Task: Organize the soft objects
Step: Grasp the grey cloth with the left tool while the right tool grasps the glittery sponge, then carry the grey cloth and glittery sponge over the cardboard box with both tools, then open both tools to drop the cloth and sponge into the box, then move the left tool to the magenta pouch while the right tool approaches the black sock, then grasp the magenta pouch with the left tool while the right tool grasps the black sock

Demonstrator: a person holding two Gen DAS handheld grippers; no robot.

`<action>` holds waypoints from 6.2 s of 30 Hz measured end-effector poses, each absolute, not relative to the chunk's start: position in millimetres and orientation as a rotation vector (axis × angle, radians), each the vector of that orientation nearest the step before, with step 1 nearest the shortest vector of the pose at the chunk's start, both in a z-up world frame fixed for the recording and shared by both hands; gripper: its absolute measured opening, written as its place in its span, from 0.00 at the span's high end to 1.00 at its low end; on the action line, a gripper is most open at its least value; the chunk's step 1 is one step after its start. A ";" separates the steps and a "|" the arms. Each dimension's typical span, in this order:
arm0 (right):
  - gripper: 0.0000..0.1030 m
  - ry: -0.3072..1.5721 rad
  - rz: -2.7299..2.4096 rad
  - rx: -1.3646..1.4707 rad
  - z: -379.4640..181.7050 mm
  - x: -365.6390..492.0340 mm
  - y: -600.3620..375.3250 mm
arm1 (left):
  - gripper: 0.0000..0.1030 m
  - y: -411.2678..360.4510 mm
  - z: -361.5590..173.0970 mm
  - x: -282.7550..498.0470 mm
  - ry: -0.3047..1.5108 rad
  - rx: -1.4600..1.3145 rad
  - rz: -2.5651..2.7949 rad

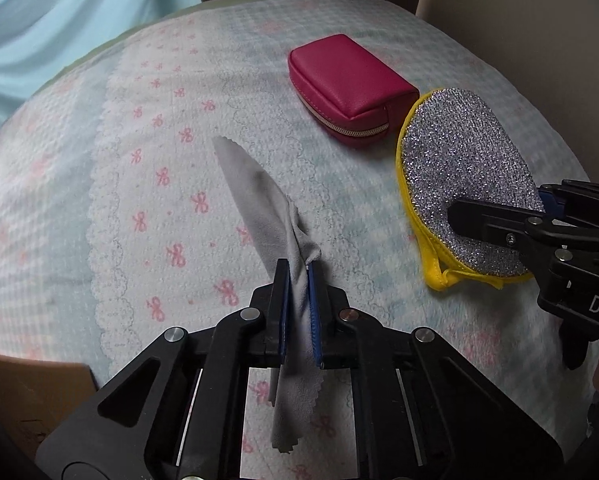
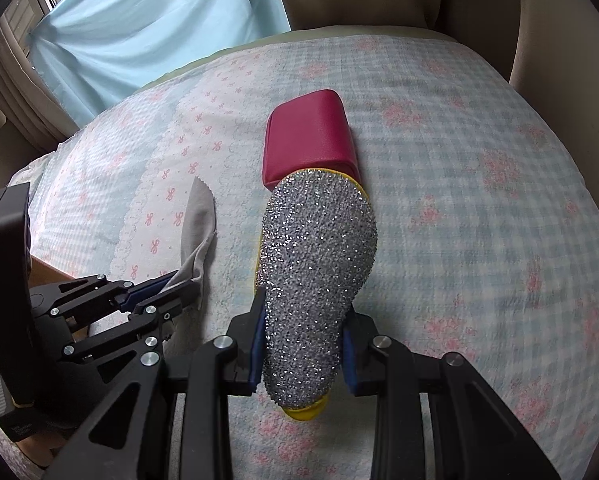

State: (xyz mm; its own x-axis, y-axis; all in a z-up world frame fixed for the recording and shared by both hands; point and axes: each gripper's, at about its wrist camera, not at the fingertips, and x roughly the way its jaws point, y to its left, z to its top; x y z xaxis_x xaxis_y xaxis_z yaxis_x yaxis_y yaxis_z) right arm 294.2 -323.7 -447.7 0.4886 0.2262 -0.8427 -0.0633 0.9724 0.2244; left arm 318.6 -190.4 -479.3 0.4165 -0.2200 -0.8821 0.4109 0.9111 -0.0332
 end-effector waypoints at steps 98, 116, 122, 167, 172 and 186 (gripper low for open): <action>0.00 1.299 0.108 0.370 -311.3 218.5 18.9 | 0.00 201.0 -321.3 230.7 1.313 0.171 -0.339; 0.00 1.017 0.021 0.161 -183.8 148.2 -80.3 | 0.00 129.8 -205.6 210.1 0.993 0.281 -0.258; 0.00 0.918 -0.072 0.201 -159.7 125.9 -155.4 | 0.00 66.7 -174.2 219.2 0.920 0.273 -0.295; 0.22 1.180 -0.533 0.495 -457.3 141.0 -394.8 | 0.00 -305.1 -476.3 485.6 1.412 0.219 -0.331; 0.33 1.218 -0.527 0.495 -472.1 152.4 -394.9 | 0.04 -310.5 -486.4 498.0 1.418 0.230 -0.301; 0.76 1.240 -0.512 0.482 -478.9 157.0 -394.1 | 0.49 -315.9 -485.1 489.8 1.385 0.255 -0.336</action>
State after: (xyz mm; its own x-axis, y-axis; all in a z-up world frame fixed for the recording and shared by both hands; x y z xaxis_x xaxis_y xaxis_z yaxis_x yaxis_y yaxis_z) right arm 157.0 -394.1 -478.9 0.2427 -0.1043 -0.9645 0.6068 0.7920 0.0671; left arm 489.8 -315.9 -485.1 0.1498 -0.0830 -0.9852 0.3781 0.9255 -0.0205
